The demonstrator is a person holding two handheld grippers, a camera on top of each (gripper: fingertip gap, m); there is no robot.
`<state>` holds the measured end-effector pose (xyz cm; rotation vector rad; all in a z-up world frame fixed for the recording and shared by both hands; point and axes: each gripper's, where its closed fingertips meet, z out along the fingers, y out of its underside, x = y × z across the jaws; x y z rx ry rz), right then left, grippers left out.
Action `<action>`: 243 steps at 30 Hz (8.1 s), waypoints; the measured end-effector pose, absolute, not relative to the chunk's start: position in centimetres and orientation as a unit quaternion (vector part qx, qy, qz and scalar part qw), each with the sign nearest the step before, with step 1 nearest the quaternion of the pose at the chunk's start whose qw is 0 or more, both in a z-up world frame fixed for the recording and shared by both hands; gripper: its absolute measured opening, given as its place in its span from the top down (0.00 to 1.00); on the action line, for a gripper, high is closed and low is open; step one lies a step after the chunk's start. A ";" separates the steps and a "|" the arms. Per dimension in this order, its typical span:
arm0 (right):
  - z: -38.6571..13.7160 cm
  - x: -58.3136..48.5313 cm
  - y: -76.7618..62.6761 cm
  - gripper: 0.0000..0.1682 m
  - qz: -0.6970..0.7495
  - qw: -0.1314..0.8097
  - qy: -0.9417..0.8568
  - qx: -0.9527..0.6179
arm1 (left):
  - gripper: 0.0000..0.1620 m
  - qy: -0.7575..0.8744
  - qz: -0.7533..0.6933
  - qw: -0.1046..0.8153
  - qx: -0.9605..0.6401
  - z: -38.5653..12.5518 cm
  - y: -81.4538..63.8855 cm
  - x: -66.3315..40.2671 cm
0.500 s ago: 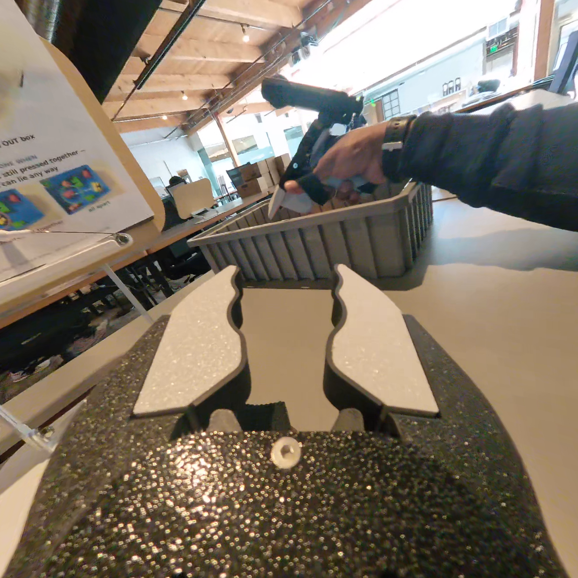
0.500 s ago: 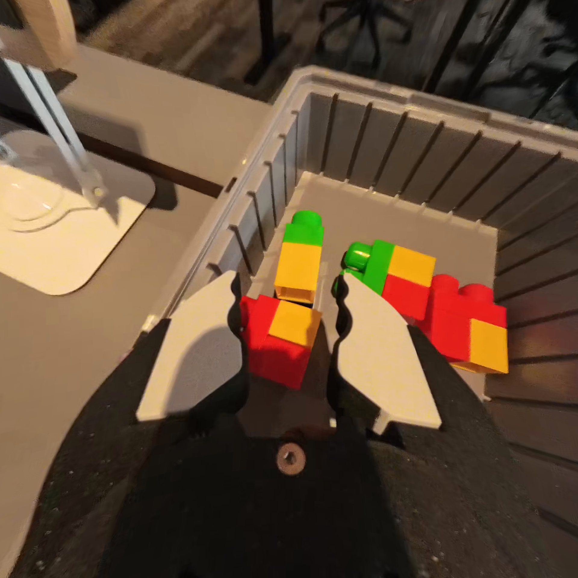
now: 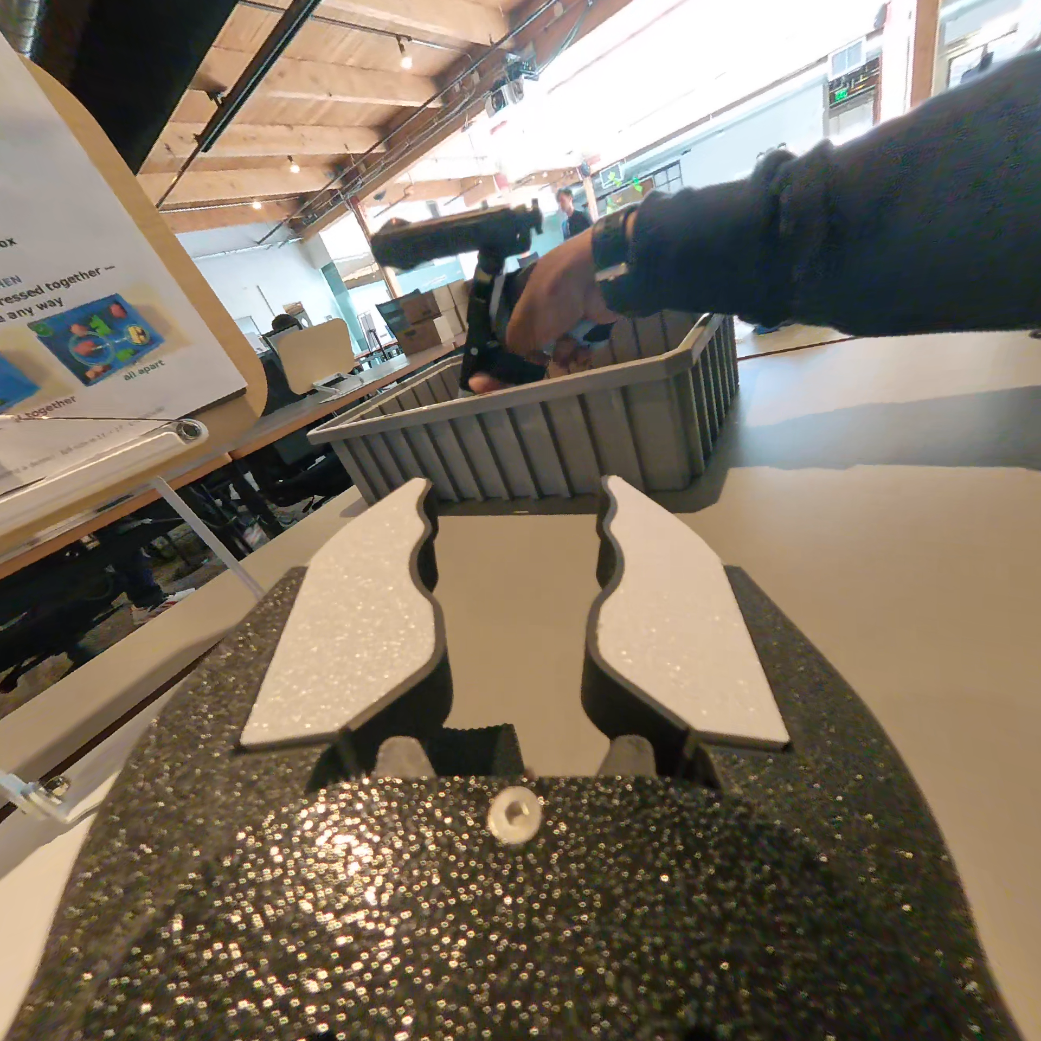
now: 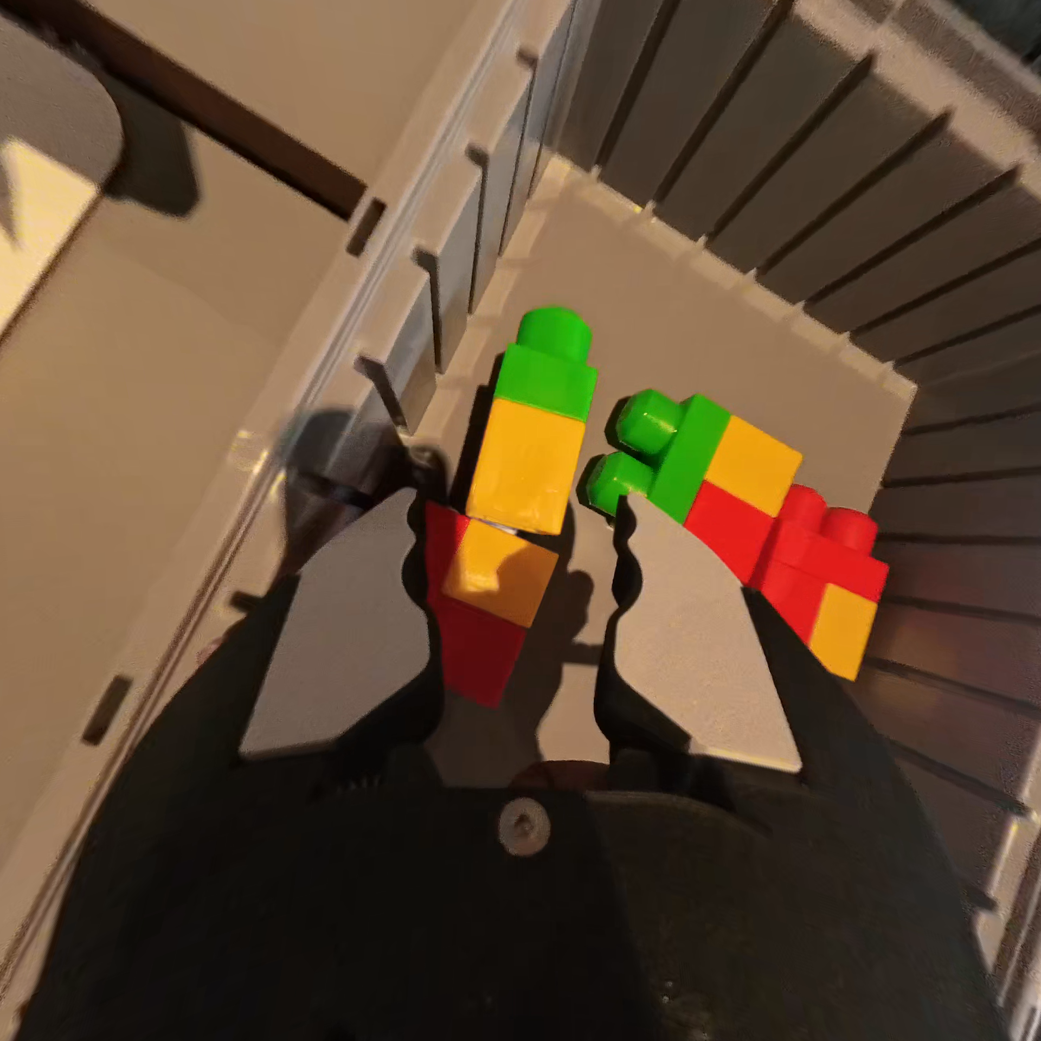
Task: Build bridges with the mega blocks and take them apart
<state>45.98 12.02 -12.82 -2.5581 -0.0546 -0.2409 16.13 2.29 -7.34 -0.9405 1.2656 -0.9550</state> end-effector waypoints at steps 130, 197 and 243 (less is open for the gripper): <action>-6.7 -28.5 22.8 0.77 0.107 0.451 -0.444 -0.767 | 0.79 0.295 -0.658 0.469 -0.510 -4.7 15.2 8.1; -6.9 7.6 7.5 0.78 0.069 0.675 -0.386 -0.625 | 0.79 0.464 -0.621 0.445 -0.448 -3.5 13.2 4.9; 5.2 -7.6 7.2 0.78 0.134 0.720 -0.415 -0.540 | 0.73 0.201 -0.627 0.334 -0.675 -9.4 25.1 12.0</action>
